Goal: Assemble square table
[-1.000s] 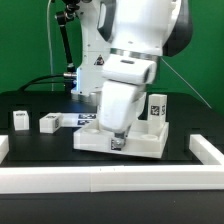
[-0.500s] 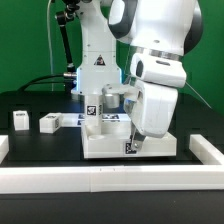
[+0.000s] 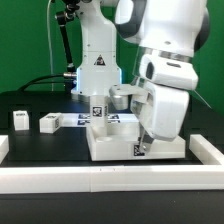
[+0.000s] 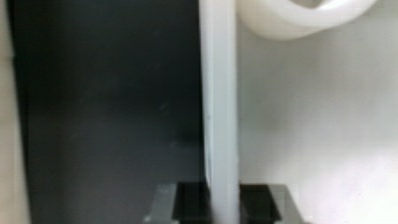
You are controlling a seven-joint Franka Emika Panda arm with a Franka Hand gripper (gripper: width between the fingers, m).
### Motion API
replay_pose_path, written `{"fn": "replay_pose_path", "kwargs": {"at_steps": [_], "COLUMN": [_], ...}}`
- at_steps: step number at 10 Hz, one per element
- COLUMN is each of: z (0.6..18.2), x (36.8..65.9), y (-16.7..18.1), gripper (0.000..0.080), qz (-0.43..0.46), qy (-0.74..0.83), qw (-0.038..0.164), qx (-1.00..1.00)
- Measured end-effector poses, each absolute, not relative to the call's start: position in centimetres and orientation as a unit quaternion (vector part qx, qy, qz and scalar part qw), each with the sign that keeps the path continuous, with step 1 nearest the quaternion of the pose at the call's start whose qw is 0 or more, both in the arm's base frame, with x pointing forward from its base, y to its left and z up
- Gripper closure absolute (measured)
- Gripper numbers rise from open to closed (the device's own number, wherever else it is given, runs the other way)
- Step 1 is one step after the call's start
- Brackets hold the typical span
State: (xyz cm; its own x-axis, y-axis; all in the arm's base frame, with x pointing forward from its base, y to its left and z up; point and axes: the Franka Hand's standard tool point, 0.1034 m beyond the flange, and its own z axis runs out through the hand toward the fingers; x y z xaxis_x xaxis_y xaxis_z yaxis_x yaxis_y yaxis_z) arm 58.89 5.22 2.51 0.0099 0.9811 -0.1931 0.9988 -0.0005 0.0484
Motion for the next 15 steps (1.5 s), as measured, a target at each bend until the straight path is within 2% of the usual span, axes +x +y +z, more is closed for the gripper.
{"fn": "replay_pose_path", "kwargs": {"at_steps": [2, 5, 7, 8, 9, 10, 11, 12, 14, 15], "z": [2.7, 3.7, 3.4, 3.4, 3.6, 4.7, 6.0, 7.9, 11.6, 12.4], "x": [61.0, 63.9, 63.5, 63.5, 63.6, 63.7, 63.5, 63.1, 61.4, 60.0], "y": [6.5, 7.1, 6.8, 6.8, 6.7, 6.4, 6.1, 5.4, 2.7, 1.2], "gripper": [0.0737, 0.0737, 0.0737, 0.0659, 0.0471, 0.0471, 0.0279, 0.0187, 0.0158, 0.0158], "qz": [-0.06, -0.062, -0.064, -0.064, -0.064, -0.063, -0.062, -0.058, -0.052, -0.053], "qy": [0.704, 0.692, 0.691, 0.691, 0.691, 0.692, 0.691, 0.69, 0.685, 0.682], "qw": [0.083, 0.09, 0.089, 0.089, 0.09, 0.095, 0.098, 0.1, 0.103, 0.104], "qx": [0.703, 0.713, 0.714, 0.715, 0.715, 0.713, 0.713, 0.714, 0.72, 0.722]}}
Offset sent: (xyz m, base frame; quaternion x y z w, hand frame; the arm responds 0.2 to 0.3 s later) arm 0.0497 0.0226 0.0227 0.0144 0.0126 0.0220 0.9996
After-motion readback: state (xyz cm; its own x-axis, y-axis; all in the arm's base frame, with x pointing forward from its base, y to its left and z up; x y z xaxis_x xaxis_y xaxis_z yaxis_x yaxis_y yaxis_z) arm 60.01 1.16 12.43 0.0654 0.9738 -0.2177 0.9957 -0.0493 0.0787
